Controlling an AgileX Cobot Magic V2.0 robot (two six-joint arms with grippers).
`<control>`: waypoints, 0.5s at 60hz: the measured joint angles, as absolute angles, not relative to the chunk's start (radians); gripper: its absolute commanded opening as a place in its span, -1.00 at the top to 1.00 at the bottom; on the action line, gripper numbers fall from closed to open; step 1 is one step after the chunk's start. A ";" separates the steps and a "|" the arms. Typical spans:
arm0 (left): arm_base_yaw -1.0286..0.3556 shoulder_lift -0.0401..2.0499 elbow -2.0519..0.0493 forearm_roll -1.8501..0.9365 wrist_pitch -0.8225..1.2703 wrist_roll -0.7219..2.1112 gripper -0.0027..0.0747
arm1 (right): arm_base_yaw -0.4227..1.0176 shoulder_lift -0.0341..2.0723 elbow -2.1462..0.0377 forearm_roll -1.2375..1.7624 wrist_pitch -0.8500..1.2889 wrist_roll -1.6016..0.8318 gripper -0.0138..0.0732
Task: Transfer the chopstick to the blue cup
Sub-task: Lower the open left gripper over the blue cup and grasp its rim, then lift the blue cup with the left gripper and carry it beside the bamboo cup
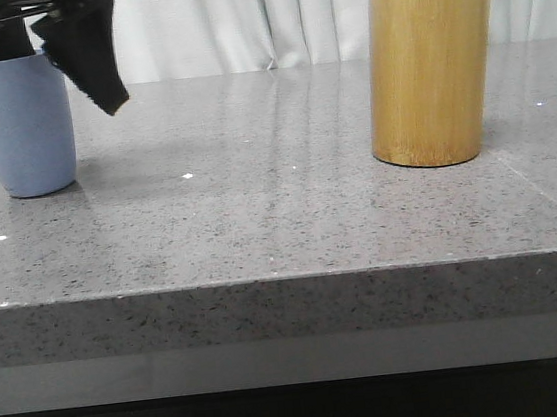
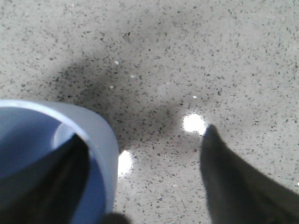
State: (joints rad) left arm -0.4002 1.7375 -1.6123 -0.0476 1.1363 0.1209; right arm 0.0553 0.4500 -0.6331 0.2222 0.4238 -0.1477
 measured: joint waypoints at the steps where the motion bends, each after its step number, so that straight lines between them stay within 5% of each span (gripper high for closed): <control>1: -0.400 1.737 -1.612 -0.044 1.136 0.121 0.27 | 0.055 0.450 -0.633 0.222 0.424 -0.148 -0.70; 15: -0.400 1.737 -1.612 0.008 1.135 0.123 0.98 | 0.055 0.450 -0.633 0.222 0.425 -0.148 -0.70; 30: -0.424 1.737 -1.669 0.013 1.196 0.121 0.98 | 0.055 0.450 -0.633 0.222 0.425 -0.148 -0.70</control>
